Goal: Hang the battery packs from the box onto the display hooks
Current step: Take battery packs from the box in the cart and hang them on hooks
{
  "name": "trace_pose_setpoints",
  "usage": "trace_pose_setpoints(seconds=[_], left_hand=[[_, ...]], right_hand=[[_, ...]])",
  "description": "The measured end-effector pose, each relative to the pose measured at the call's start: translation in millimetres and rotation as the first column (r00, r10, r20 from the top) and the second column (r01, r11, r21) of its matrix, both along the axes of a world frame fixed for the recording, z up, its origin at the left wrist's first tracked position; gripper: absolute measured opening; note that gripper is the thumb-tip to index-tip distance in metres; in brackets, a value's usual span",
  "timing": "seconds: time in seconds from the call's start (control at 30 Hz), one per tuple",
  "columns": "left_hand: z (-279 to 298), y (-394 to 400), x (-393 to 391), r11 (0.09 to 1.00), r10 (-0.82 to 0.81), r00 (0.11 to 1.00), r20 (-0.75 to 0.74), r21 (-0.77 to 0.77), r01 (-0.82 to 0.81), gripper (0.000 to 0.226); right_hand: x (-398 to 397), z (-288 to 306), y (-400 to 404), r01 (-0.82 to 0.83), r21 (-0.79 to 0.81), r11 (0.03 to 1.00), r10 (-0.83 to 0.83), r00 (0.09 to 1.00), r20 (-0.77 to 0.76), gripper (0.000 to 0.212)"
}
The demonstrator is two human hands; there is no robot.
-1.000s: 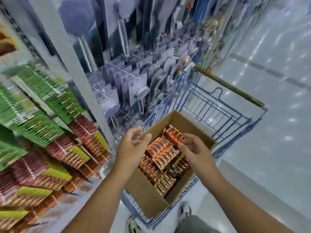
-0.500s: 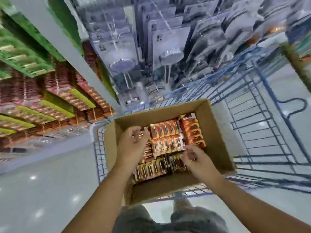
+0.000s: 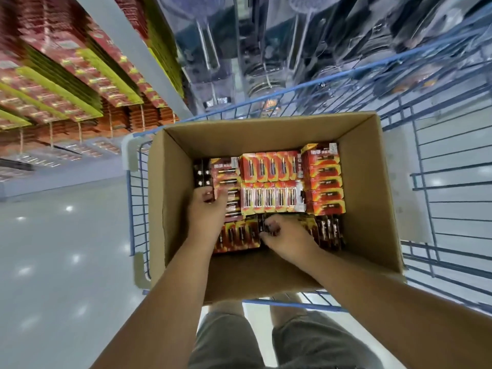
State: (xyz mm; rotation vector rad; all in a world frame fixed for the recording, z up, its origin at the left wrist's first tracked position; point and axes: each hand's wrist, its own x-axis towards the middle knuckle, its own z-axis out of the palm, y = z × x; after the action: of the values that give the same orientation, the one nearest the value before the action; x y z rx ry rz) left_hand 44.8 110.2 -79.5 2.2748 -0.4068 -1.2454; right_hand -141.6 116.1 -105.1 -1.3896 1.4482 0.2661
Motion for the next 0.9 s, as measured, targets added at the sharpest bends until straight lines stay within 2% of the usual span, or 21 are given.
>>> trace_pose_setpoints(seconds=[0.1, 0.27, 0.43, 0.5, 0.57, 0.63, 0.73, 0.9], left_hand=[[-21, -3, 0, 1.000, 0.005, 0.999, 0.032, 0.023, -0.006, 0.038], [-52, -6, -7, 0.993, -0.074, 0.995, 0.068, 0.101, 0.067, 0.039], [-72, 2, -11, 0.978, -0.110, 0.987, 0.118, 0.188, 0.087, 0.009], [-74, 2, -13, 0.978, -0.110, 0.986, 0.128, 0.193, 0.083, 0.009], [-78, 4, -15, 0.974, -0.159, 0.975, 0.156, 0.188, 0.129, 0.024], [-82, 7, -13, 0.971, -0.182, 0.970, 0.158, 0.185, 0.152, 0.030], [-85, 8, -5, 0.968, -0.131, 0.987, 0.094, 0.229, 0.107, 0.015], [-90, -3, -5, 0.979, -0.108, 0.993, 0.049, 0.180, 0.097, 0.016]], right_hand=[[11, -20, 0, -0.038, 0.019, 0.999, 0.038, 0.999, -0.019, 0.045], [22, -41, -1, -0.080, 0.043, 0.996, 0.083, 0.994, -0.073, 0.035], [29, -54, -4, -0.110, 0.042, 0.993, 0.114, 0.987, -0.112, 0.018], [32, -59, -5, -0.094, 0.025, 0.995, 0.096, 0.988, -0.118, 0.022], [34, -62, -6, -0.075, 0.004, 0.997, 0.075, 0.990, -0.119, 0.029], [33, -63, -8, -0.051, 0.008, 0.999, 0.052, 0.990, -0.130, 0.026], [27, -62, -8, -0.049, 0.031, 0.998, 0.053, 0.991, -0.123, 0.023], [14, -46, -6, 0.047, 0.039, 0.998, -0.048, 0.999, 0.006, 0.030]])
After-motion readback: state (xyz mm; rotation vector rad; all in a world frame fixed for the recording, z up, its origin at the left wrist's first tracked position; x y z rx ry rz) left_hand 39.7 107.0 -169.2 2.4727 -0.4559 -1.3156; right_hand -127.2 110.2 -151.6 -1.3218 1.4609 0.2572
